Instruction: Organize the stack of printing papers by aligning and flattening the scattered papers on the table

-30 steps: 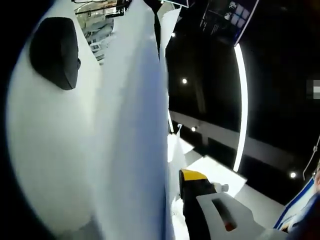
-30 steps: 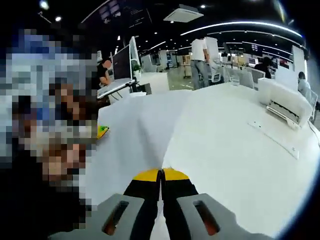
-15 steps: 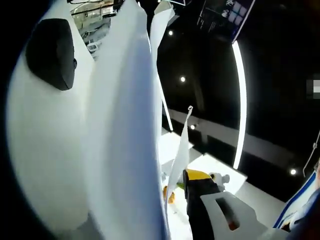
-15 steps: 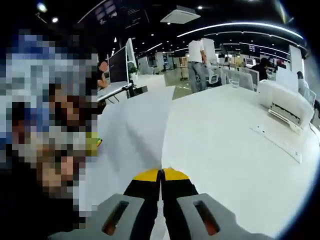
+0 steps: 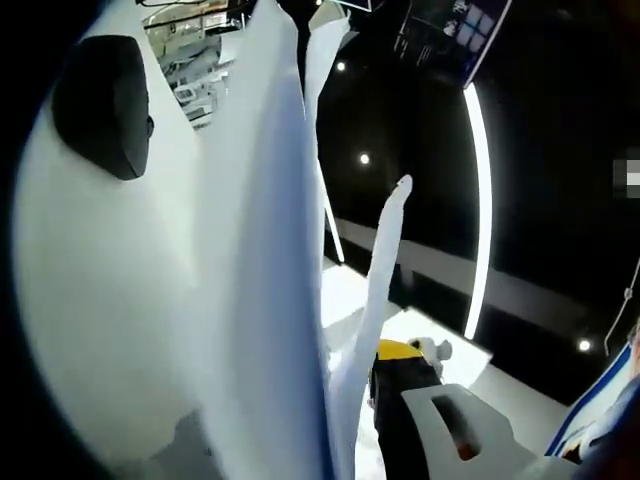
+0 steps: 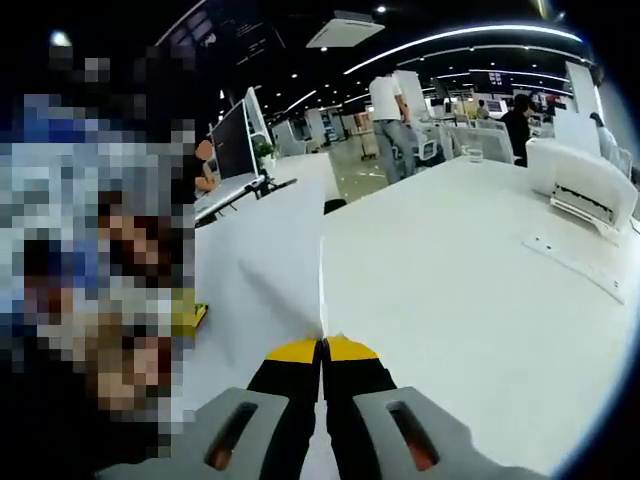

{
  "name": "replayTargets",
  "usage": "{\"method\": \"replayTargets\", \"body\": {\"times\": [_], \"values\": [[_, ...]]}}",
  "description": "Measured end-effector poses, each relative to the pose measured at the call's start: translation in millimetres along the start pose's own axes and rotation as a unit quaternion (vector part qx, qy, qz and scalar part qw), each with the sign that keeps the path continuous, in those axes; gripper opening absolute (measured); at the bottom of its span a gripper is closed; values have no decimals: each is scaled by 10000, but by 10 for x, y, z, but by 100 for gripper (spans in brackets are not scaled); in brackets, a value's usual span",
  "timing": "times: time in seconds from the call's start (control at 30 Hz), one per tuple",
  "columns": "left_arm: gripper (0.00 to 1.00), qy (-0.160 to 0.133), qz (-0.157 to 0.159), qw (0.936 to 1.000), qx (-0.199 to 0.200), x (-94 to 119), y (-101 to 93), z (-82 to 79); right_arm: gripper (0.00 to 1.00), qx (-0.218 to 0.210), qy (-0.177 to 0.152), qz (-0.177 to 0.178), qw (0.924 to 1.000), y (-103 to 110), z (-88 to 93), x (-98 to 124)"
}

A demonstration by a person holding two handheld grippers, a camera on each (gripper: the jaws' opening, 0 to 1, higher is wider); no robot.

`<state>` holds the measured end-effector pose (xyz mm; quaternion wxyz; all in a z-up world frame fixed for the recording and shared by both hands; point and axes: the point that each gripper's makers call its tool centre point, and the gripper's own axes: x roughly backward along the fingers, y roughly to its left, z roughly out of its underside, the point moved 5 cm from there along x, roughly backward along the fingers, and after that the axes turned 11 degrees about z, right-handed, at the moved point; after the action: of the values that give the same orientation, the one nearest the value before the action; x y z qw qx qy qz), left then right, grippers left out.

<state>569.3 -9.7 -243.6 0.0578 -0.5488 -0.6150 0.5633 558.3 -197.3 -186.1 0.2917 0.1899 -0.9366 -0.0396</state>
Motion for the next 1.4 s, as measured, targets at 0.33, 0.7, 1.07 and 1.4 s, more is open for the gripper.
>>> {"method": "replayTargets", "body": {"times": [0.33,0.7,1.07,1.4], "values": [[23,-15,17,10000,16,-8,-3,-9,0,30,-32,-65,10000,78,-53,-115],[23,-15,45,10000,37,-11,-11,-7,0,90,-56,-106,9999,245,-98,-204],[22,1,52,10000,52,-6,-14,4,0,43,-54,-166,9998,317,-109,-286],[23,1,15,10000,38,-3,-7,9,0,-26,-11,-50,10000,284,-73,-260]]}}
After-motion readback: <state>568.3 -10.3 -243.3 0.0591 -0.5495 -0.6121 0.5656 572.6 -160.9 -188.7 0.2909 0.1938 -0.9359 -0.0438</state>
